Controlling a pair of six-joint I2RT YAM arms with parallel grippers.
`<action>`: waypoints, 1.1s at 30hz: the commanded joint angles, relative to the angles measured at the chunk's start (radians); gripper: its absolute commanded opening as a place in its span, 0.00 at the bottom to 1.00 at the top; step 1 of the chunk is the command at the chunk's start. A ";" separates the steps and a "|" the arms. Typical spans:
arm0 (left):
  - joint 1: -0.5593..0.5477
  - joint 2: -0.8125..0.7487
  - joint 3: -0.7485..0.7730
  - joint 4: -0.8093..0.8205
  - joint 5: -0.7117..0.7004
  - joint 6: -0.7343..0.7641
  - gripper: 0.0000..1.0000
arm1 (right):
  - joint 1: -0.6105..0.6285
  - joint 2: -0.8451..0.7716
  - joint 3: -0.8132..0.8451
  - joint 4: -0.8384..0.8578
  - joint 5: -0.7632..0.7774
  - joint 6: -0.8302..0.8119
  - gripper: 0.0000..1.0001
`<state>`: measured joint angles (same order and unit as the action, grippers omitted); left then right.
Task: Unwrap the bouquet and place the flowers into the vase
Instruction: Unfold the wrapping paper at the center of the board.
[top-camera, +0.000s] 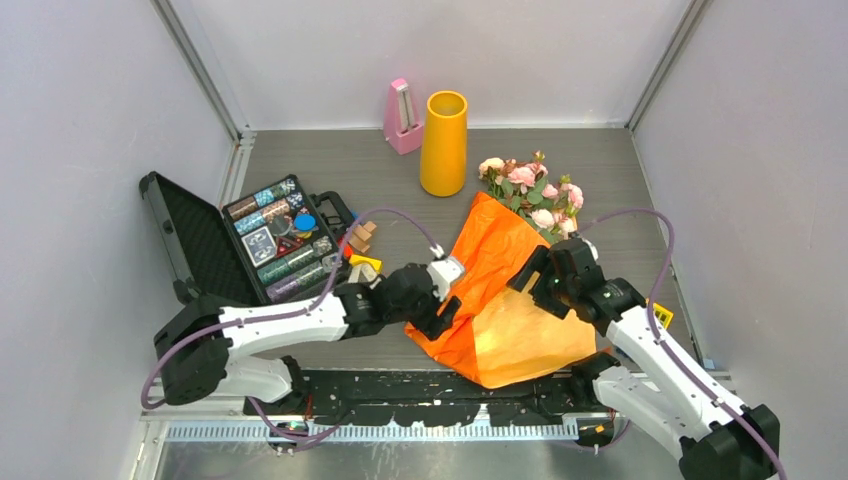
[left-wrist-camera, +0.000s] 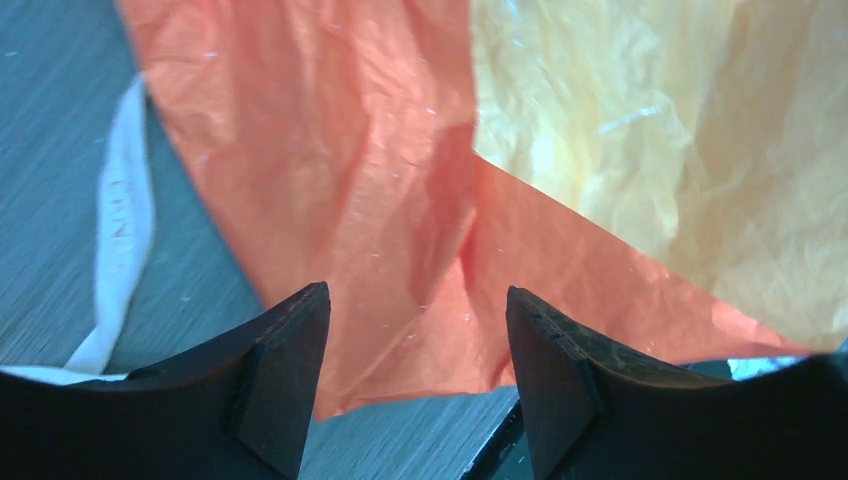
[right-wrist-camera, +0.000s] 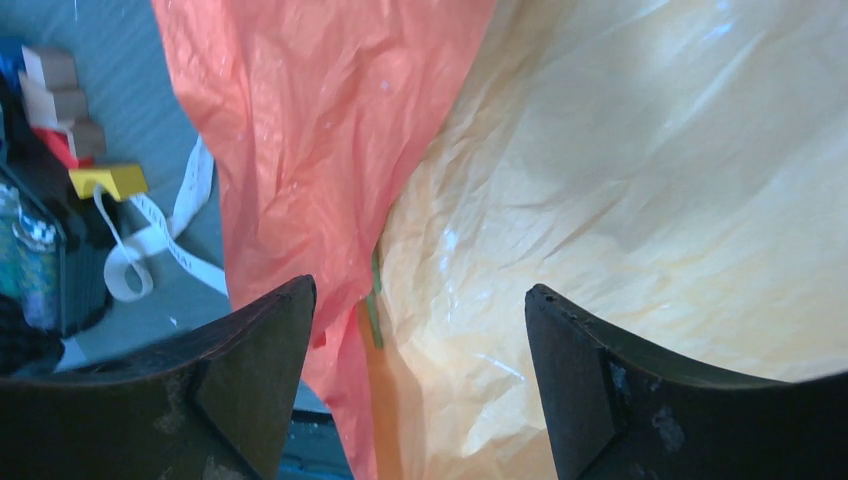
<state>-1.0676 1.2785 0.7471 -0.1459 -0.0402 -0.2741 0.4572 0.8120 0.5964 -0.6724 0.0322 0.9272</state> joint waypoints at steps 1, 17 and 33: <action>-0.100 0.062 -0.008 0.077 -0.060 0.059 0.64 | -0.097 -0.018 0.036 0.006 -0.016 -0.069 0.82; -0.157 0.257 0.082 0.140 -0.141 0.124 0.44 | -0.149 -0.098 -0.021 0.008 -0.080 -0.058 0.82; -0.166 0.172 0.041 0.187 -0.251 0.049 0.00 | -0.153 -0.112 -0.043 0.014 -0.057 -0.054 0.82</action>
<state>-1.2297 1.5436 0.7979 -0.0338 -0.1955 -0.1696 0.3099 0.7231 0.5636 -0.6788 -0.0456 0.8803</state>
